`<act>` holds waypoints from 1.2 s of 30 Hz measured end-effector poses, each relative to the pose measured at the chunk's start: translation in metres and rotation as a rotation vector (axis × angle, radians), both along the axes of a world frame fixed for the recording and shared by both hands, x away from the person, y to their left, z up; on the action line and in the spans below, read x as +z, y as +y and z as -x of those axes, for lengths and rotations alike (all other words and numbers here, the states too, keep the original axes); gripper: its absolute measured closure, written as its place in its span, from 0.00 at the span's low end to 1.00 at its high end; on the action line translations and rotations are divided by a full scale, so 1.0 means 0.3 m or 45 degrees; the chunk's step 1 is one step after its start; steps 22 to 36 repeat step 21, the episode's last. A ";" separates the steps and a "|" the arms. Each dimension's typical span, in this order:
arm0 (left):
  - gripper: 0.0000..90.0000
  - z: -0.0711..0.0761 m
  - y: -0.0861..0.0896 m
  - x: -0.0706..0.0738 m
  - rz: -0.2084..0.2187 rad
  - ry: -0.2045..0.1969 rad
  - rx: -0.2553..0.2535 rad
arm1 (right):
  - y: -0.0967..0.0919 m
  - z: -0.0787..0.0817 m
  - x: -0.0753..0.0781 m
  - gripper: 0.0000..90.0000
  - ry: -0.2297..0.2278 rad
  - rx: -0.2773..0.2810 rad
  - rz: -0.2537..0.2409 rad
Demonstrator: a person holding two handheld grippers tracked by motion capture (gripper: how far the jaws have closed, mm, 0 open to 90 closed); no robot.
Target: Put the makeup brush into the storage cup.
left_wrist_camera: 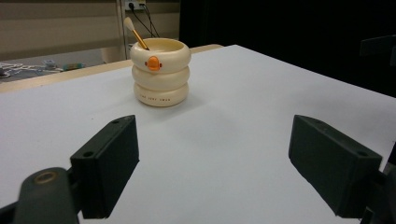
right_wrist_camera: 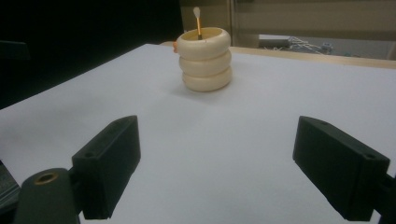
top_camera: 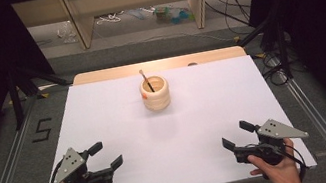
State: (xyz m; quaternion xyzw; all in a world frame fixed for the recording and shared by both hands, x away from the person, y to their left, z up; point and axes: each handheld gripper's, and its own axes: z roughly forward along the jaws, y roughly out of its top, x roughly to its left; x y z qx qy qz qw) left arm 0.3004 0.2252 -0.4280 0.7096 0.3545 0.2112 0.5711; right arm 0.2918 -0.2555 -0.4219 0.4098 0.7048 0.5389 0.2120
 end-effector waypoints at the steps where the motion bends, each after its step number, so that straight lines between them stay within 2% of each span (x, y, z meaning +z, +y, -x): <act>1: 0.18 0.000 0.000 0.000 0.000 -0.001 -0.002 | -0.001 0.000 0.000 0.18 -0.002 -0.012 0.007; 10: 0.18 0.001 -0.002 0.001 -0.001 -0.002 -0.008 | 0.005 -0.005 -0.005 0.18 -0.008 0.016 -0.011; 13: 0.17 0.000 -0.003 0.000 -0.005 -0.001 -0.007 | 0.005 -0.006 -0.004 0.18 -0.005 0.022 0.001; 19: 0.17 -0.001 -0.005 0.000 -0.007 -0.008 -0.021 | 0.007 -0.007 -0.006 0.18 -0.011 0.020 0.000; 20: 0.17 -0.001 -0.006 -0.002 0.015 -0.014 -0.027 | 0.008 -0.007 -0.005 0.18 -0.012 0.019 0.005; 36: 0.17 0.001 -0.005 0.000 0.004 -0.011 -0.016 | 0.008 -0.007 -0.005 0.18 -0.015 0.015 0.011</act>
